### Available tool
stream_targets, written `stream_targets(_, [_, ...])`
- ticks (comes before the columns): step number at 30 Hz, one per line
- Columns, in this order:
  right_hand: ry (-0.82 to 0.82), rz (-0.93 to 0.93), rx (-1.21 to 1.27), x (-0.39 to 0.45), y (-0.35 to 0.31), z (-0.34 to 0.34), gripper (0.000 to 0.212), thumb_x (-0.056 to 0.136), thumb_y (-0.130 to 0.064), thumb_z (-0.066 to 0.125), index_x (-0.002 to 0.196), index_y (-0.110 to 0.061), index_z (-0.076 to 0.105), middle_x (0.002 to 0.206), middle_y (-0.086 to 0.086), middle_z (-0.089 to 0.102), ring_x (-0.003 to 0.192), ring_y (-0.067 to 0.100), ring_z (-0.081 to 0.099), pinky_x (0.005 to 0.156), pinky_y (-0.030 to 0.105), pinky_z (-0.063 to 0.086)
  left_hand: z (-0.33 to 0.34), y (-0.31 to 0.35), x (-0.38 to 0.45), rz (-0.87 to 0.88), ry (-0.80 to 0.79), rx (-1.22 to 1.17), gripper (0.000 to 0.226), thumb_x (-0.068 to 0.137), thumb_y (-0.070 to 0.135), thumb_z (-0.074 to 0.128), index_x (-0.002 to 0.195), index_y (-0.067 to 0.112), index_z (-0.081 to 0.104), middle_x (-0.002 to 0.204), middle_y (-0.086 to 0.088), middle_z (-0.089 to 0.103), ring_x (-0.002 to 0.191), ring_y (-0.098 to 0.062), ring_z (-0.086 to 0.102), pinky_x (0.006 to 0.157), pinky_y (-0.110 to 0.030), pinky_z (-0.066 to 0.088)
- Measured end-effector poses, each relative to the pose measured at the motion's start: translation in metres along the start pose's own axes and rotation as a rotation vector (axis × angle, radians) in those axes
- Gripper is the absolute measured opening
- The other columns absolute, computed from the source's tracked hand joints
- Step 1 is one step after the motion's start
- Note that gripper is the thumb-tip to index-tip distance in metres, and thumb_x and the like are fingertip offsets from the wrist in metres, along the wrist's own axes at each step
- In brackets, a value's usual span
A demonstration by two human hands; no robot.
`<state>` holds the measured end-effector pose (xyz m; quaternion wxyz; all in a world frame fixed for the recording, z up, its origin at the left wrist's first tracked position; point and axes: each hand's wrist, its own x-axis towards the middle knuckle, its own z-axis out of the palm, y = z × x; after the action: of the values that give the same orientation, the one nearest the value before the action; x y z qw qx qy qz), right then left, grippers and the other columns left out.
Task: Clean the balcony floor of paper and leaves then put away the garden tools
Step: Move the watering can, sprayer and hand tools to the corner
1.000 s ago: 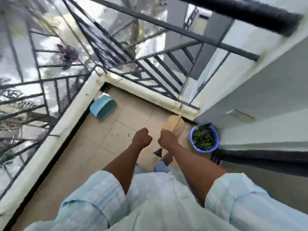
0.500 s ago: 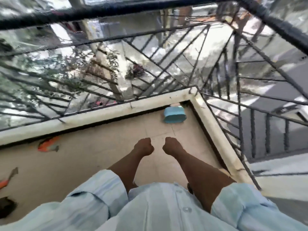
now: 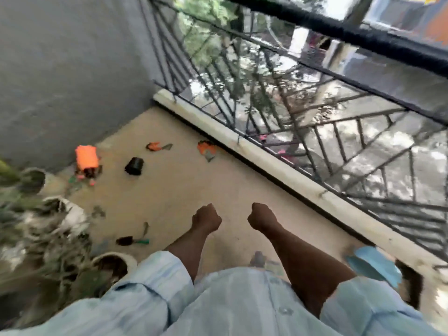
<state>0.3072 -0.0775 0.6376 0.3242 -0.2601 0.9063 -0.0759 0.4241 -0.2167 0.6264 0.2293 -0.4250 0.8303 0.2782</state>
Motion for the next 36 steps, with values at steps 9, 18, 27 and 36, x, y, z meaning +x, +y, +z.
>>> stream_targets(9, [-0.138,-0.344,-0.243,0.121,-0.132,0.000,0.024,0.088,-0.017,0.048,0.106,-0.004,0.057,0.118,0.018,0.059,0.109,0.034,0.058,0.080,0.033,0.047,-0.061,-0.075,0.060,-0.343,0.061,-0.237,0.051,0.092,0.024,0.049,0.141,0.010,0.043,0.141,-0.014,0.048,0.127,-0.032,0.049,0.100,-0.038,0.045])
stream_targets(18, [-0.121,-0.521,-0.321,0.272,-0.291,-0.071,0.023,0.085,-0.009,0.047,0.104,-0.002,0.057,0.116,0.019,0.059,0.106,0.036,0.059,0.074,0.034,0.045,-0.196,-0.119,0.175,-0.535,0.217,-0.521,0.049,0.095,0.022,0.044,0.142,0.008,0.039,0.144,-0.013,0.044,0.126,-0.030,0.048,0.101,-0.038,0.045])
stream_targets(27, [-0.265,-0.733,-0.476,0.350,-0.411,-0.061,0.024,0.085,-0.011,0.050,0.107,-0.004,0.058,0.118,0.019,0.060,0.108,0.036,0.059,0.082,0.034,0.049,-0.259,-0.173,0.239,-0.695,0.263,-0.604,0.053,0.090,0.022,0.053,0.140,0.007,0.042,0.140,-0.016,0.047,0.127,-0.034,0.047,0.102,-0.039,0.043])
stream_targets(36, [-0.298,-0.795,-0.603,0.470,-0.581,-0.059,0.040,0.083,-0.008,0.054,0.123,0.000,0.054,0.131,0.019,0.055,0.120,0.034,0.054,0.093,0.036,0.047,-0.352,-0.284,0.350,-0.803,0.262,-0.720,0.050,0.091,0.027,0.052,0.136,0.007,0.044,0.139,-0.016,0.048,0.127,-0.034,0.048,0.100,-0.040,0.045])
